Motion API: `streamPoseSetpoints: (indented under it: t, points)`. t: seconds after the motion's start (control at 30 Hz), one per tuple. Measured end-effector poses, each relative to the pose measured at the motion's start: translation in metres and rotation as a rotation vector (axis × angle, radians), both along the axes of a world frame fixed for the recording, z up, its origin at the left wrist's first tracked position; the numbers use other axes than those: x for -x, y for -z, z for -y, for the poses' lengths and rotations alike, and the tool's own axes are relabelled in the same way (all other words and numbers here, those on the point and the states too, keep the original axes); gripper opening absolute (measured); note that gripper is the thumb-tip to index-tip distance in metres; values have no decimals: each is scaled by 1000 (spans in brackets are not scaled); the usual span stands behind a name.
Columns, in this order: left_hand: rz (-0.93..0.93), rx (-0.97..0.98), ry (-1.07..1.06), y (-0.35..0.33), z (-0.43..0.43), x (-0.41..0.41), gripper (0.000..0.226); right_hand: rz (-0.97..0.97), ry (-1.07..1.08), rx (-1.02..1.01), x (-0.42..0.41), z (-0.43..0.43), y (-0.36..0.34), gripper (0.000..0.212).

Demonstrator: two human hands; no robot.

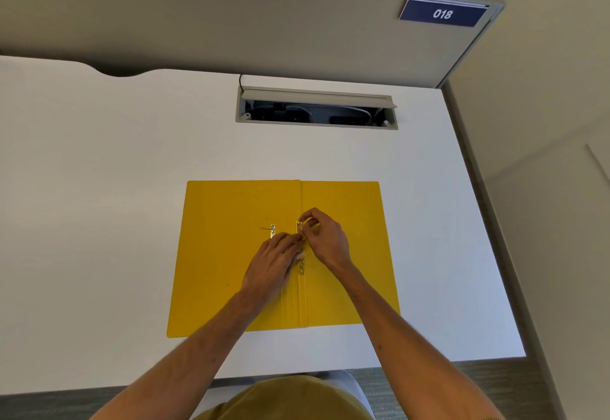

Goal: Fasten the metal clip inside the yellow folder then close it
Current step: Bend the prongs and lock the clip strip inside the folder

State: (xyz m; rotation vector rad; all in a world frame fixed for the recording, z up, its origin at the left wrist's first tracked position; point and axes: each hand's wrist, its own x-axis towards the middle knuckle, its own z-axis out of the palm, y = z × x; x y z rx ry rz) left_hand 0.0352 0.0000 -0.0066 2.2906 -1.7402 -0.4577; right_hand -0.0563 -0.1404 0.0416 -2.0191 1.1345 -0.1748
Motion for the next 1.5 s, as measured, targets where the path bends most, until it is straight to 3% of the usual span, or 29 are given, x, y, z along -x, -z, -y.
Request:
streamPoseSetpoints:
  t: [0.33,0.83,1.5]
  points:
    - [-11,-1,-67,-1,4,6,43,23,89,-165,-9,25,2,11]
    - [86,-42,-19,6,4,7,45,-134,-85,-90,-40,42,2,13]
    - [30,-15,-94,7,1,10,41,-176,138,-66,-32,36,10,9]
